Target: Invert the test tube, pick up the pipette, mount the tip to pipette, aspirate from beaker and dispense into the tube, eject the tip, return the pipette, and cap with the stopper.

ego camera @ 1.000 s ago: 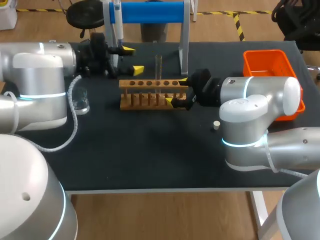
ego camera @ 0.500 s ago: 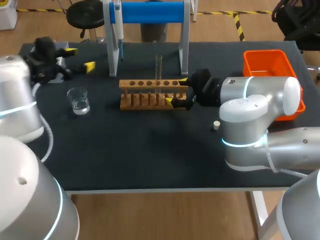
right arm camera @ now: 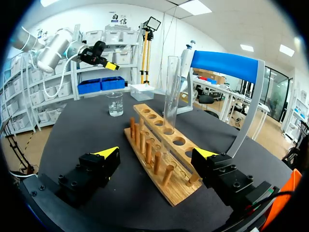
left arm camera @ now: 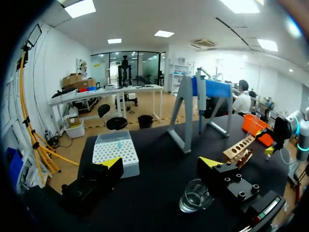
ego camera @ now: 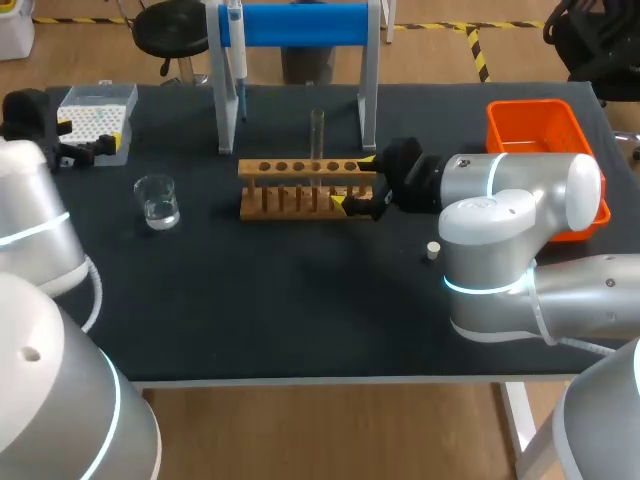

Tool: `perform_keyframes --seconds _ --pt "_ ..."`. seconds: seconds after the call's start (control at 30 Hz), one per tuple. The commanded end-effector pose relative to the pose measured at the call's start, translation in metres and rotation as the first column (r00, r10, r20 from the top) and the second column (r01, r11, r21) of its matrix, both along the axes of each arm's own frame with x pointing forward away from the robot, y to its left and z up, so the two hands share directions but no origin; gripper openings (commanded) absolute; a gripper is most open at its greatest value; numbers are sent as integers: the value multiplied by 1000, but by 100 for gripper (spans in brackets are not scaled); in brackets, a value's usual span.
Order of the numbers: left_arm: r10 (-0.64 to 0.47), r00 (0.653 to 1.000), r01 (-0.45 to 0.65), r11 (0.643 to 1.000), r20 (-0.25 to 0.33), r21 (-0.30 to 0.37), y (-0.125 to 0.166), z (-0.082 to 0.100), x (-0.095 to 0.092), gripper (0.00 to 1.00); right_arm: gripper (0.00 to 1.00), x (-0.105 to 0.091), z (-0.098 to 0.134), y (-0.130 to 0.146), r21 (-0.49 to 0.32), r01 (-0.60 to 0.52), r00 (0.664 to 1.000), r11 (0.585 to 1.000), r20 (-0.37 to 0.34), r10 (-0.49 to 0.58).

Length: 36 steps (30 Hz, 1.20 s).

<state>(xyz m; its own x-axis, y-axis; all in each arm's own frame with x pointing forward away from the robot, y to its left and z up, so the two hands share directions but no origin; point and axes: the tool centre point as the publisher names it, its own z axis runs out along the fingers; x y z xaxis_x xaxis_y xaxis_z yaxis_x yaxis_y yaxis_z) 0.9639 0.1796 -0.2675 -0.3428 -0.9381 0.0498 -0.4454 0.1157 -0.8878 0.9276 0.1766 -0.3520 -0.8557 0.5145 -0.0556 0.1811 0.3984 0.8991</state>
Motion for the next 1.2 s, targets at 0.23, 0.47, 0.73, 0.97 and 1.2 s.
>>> perform_keyframes --seconds 0.23,0.47,0.73,0.97,1.2 --pt "153 986 -145 984 -71 103 10 -24 54 100 100 0 1 -1 -1 -4 1000 1000 -3 4" --pt "146 987 -139 986 -69 93 24 -37 73 100 100 0 1 -1 -1 -4 1000 1000 -3 4" --pt "124 989 -117 989 -74 92 39 -48 91 100 100 0 1 -1 -1 -4 1000 1000 -3 4" --pt "125 989 -118 989 -74 85 49 -55 103 100 100 0 1 -1 -1 -4 1000 1000 -3 4" --pt "133 988 -127 989 -77 78 54 -62 110 100 100 0 1 -1 -1 -4 1000 1000 -3 4"
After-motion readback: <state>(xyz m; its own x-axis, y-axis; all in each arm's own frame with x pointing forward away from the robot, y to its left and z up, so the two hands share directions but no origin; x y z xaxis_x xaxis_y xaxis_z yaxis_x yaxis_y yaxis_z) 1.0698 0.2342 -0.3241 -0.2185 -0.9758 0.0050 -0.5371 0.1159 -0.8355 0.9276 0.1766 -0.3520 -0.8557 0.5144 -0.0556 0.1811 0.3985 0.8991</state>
